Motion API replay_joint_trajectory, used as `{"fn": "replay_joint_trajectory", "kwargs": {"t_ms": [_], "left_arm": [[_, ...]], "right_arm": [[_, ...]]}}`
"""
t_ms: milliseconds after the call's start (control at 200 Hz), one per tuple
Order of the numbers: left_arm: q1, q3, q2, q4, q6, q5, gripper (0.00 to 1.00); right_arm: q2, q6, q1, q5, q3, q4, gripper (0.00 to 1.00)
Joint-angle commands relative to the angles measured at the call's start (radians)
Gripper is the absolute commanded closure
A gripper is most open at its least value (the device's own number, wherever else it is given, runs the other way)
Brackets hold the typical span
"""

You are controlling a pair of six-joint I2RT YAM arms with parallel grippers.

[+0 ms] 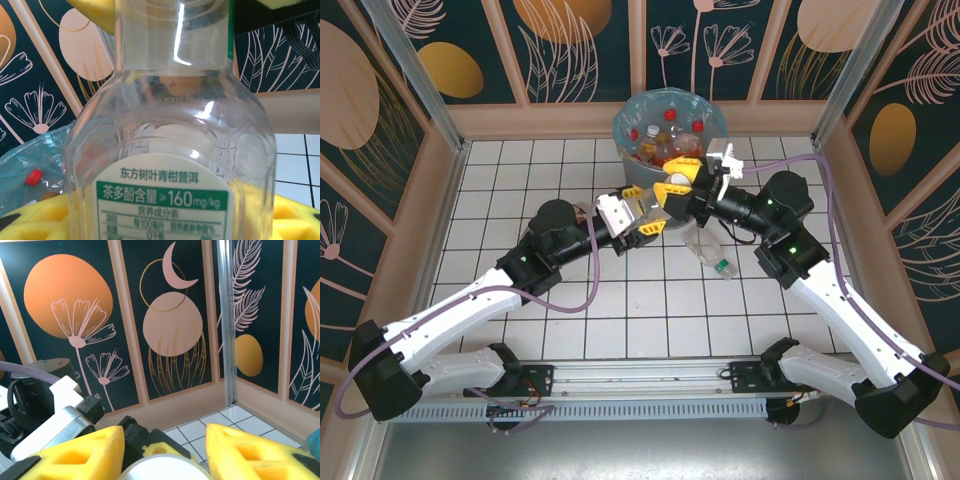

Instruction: Put the plastic bottles in the bin

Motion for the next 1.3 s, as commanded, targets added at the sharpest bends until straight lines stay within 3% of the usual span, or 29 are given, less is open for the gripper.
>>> {"fn": "replay_joint_trajectory", "kwargs": {"t_ms": [0,345,691,931,1136,1296], "left_arm": [[-0.001,0.028,0.006,0.016,0.026,0.026,0.45],[-0.001,0.014,-0.034,0.068,0.007,-0.059,0.25],[-0.001,-0.041,-0.100,0.156,-0.004,-0.191,0.02],[-0.001,-0.087,-0.166,0.230,0.017,-0.219,0.01],[-0.001,-0.098,-0.191,0.229,0.031,-0.291,0.01],[-0.001,-0.091,-0.193,0.207,0.032,-0.262,0.01]], "right_arm": [[0.004,0.018,-0.001,-0.001,0.012,0.066,0.65],[0.015,0.017,-0.001,0.045,0.070,0.042,0.80],[0.049,-0.017,-0.001,0.134,0.160,0.009,0.86],[0.122,-0.058,-0.018,0.280,0.287,-0.105,0.86],[0.220,-0.061,-0.113,0.333,0.432,-0.181,0.86],[0.349,-0.119,-0.165,0.389,0.590,-0.306,0.86]]}}
